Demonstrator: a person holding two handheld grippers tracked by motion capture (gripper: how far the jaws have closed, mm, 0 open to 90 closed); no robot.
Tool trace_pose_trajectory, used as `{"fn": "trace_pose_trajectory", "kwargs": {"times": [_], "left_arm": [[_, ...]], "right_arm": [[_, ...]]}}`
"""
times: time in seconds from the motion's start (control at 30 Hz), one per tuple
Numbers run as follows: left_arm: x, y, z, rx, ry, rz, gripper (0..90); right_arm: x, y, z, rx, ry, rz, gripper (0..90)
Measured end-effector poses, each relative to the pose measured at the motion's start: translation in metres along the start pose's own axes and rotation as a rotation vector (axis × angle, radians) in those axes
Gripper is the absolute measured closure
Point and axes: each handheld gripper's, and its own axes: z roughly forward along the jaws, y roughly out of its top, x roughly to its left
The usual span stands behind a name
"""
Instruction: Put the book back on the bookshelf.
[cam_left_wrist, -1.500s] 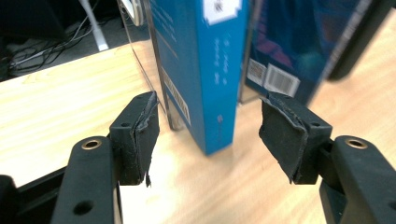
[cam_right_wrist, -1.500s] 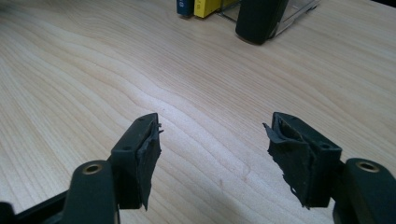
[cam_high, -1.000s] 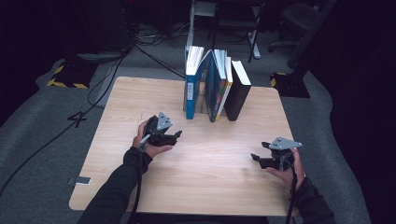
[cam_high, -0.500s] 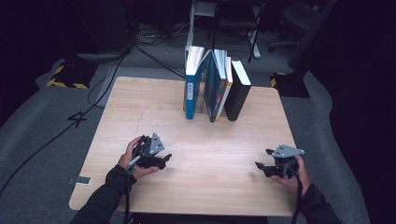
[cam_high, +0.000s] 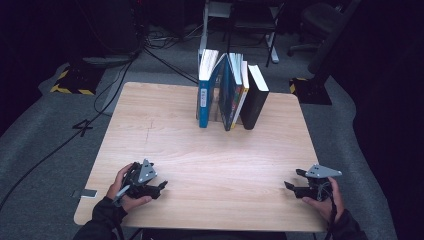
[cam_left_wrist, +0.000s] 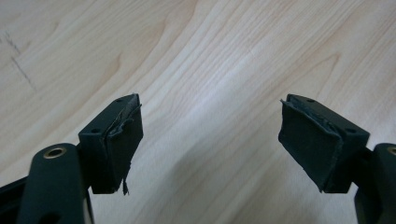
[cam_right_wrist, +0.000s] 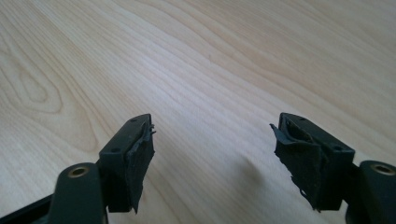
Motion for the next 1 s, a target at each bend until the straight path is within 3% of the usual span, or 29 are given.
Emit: {"fn": "trace_pose_trajectory", "kwargs": {"times": [0.07,0.17,0.27,0.37,0.43,0.47,0.53,1.0], "left_arm": [[0.006,-0.009,-0.004,-0.006,-0.008,-0.041,21.3],[0.010,-0.015,-0.006,-0.005,-0.027,-0.066,20.9],[0.016,-0.023,-0.007,0.025,-0.001,-0.094,20.8],[0.019,-0.027,-0.007,0.036,-0.010,-0.129,21.0],[0.021,-0.031,-0.005,0.052,0.009,-0.152,20.5],[0.022,-0.033,-0.005,0.043,-0.002,-0.187,19.3],[0.022,-0.034,-0.005,0.042,0.011,-0.210,18.1],[0.024,-0.034,-0.004,0.043,0.003,-0.209,16.2]], "right_arm": [[-0.002,-0.009,-0.004,0.002,-0.020,0.028,28.3],[-0.003,-0.016,-0.007,0.003,-0.024,0.046,28.1],[-0.005,-0.027,-0.012,-0.008,-0.035,0.092,26.5],[-0.005,-0.030,-0.015,-0.007,-0.038,0.100,25.7],[-0.006,-0.031,-0.016,-0.003,-0.035,0.111,24.8],[-0.006,-0.031,-0.016,-0.003,-0.033,0.114,24.8],[-0.006,-0.031,-0.015,-0.002,-0.033,0.115,24.6],[-0.006,-0.031,-0.015,-0.002,-0.034,0.113,24.4]]}}
